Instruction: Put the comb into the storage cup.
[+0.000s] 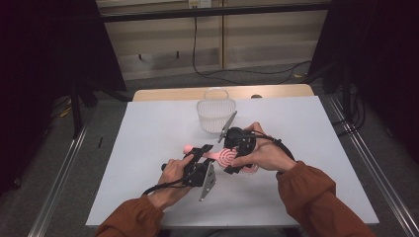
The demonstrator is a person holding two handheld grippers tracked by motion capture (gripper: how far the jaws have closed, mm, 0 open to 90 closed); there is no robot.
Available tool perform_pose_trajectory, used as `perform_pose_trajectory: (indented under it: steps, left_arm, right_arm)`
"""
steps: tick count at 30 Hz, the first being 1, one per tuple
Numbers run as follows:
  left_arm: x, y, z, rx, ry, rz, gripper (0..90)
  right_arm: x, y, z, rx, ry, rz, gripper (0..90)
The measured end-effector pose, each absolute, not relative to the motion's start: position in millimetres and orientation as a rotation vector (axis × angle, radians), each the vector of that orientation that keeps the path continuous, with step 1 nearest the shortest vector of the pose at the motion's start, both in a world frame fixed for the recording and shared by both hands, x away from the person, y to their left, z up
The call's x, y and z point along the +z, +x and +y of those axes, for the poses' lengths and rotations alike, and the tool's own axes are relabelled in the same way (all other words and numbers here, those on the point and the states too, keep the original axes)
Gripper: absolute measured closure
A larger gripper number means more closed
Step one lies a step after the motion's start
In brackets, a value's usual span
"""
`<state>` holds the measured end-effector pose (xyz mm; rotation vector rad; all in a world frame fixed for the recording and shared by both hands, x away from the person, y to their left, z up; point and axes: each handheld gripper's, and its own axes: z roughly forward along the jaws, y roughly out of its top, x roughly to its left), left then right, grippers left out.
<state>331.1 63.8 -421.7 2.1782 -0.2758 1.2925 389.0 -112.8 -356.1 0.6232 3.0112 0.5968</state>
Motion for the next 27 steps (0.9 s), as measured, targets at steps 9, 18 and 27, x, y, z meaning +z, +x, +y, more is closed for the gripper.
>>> perform_pose_trajectory:
  steps: [9, 18, 27]
  left_arm:
    - [-428, 329, 56, 1.336, 2.231, -0.289, 69.7]
    - [-433, 326, 54, 1.337, 2.212, -0.281, 73.6]
    - [-433, 324, 53, 1.356, 2.222, -0.309, 75.3]
  right_arm:
    - [-357, 391, -107, 0.606, 0.637, 3.027, 19.4]
    - [-358, 392, -106, 0.601, 0.655, 3.042, 19.4]
    - [-359, 393, -107, 0.609, 0.671, 3.048, 19.4]
